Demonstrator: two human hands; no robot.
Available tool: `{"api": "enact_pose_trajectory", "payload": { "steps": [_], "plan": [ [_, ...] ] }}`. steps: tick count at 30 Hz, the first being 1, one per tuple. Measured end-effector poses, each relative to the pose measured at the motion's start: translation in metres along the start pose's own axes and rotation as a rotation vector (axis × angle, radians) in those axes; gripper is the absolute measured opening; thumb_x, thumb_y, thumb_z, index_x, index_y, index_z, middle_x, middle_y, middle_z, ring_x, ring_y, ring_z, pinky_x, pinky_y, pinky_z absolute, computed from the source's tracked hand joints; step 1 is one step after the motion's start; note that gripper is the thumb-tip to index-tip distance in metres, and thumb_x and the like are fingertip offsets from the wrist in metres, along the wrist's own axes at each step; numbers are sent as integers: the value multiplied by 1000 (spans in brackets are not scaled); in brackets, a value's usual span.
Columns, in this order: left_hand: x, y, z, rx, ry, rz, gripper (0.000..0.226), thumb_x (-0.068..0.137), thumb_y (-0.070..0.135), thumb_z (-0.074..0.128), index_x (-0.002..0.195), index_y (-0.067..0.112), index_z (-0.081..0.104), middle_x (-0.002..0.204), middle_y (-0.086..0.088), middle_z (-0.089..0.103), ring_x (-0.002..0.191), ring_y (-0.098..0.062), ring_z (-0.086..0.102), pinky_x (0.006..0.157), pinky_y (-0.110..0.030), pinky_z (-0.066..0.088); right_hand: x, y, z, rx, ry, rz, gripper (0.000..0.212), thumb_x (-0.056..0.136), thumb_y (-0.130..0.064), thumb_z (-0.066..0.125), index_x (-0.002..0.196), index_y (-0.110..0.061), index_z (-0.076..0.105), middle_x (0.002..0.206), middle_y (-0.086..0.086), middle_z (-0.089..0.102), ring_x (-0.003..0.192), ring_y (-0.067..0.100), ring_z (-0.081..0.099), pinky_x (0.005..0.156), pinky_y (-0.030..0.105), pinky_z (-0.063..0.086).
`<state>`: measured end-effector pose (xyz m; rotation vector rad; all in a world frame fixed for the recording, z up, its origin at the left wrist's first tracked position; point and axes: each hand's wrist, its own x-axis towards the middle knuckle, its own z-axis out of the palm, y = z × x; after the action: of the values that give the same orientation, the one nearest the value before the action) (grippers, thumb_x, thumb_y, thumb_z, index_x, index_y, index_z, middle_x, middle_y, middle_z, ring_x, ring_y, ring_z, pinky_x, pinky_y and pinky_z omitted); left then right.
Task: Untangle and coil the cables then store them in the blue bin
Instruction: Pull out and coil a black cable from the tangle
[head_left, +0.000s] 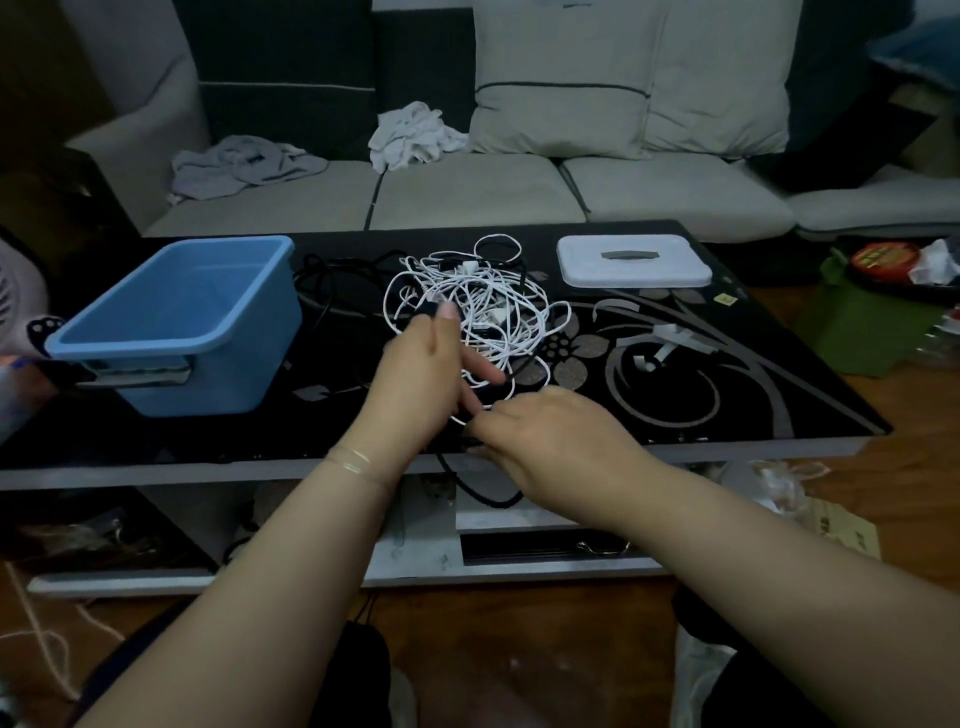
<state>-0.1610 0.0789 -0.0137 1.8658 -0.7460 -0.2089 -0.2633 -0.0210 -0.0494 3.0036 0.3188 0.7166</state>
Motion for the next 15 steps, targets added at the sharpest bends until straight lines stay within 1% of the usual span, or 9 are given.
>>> {"api": "enact_pose_trajectory", "payload": {
  "steps": [2,4,5,7,8,10,12,13,15],
  "plan": [
    [-2,-1,6,285,-50,38,43,104,36,28,80,9,52,69,-3,68,70,-22,62,64,-30,39,2,3,-6,-49,51,7,20,83,-36,55,76,-18,61,67,-4,62,64,22,61,57,30,42],
    [-3,-2,6,411,-168,31,42,103,39,30,78,12,49,78,-9,60,82,-29,58,68,-32,36,2,4,-14,-55,79,37,30,80,-46,49,73,-20,61,67,-6,63,66,20,60,60,29,39],
    [-4,-2,5,377,-259,17,45,103,41,29,77,12,51,75,-9,59,79,-30,61,66,-32,40,2,6,-17,-43,98,56,33,78,-50,47,71,-20,60,66,-6,62,65,20,60,60,28,39],
    [-10,2,4,194,-451,-51,54,103,44,24,73,11,54,57,-7,57,55,-25,62,53,-27,47,2,10,-26,-22,118,113,39,76,-60,45,71,-23,56,64,-8,59,64,19,58,61,27,35],
    [-12,4,3,118,-522,-83,59,103,47,21,71,10,55,49,-5,52,44,-20,56,47,-24,46,4,13,-30,-5,88,164,42,74,-65,44,73,-24,55,65,-11,56,66,18,56,62,26,33],
    [-13,5,1,61,-615,-78,69,99,56,16,65,7,51,41,-3,44,37,-17,44,45,-22,41,5,19,-36,110,-70,304,46,72,-71,46,82,-27,57,75,-14,55,75,10,51,65,26,33],
    [-11,3,-1,74,-677,-49,70,92,66,21,64,6,45,41,-3,38,36,-17,37,44,-22,35,3,25,-35,296,-156,369,34,74,-63,55,87,-32,57,82,-14,59,78,6,51,67,29,40],
    [-9,2,-3,104,-703,-30,67,88,68,30,65,6,45,40,-3,37,35,-16,35,42,-22,32,2,28,-35,386,-164,395,24,77,-55,57,85,-33,53,81,-15,59,77,7,53,67,30,41],
    [-6,0,-7,175,-748,-11,56,86,58,53,68,5,48,41,-3,39,34,-15,35,40,-21,29,-2,39,-34,535,-156,455,19,81,-42,63,81,-29,49,79,-12,59,74,8,55,67,31,44]
  ]
}}
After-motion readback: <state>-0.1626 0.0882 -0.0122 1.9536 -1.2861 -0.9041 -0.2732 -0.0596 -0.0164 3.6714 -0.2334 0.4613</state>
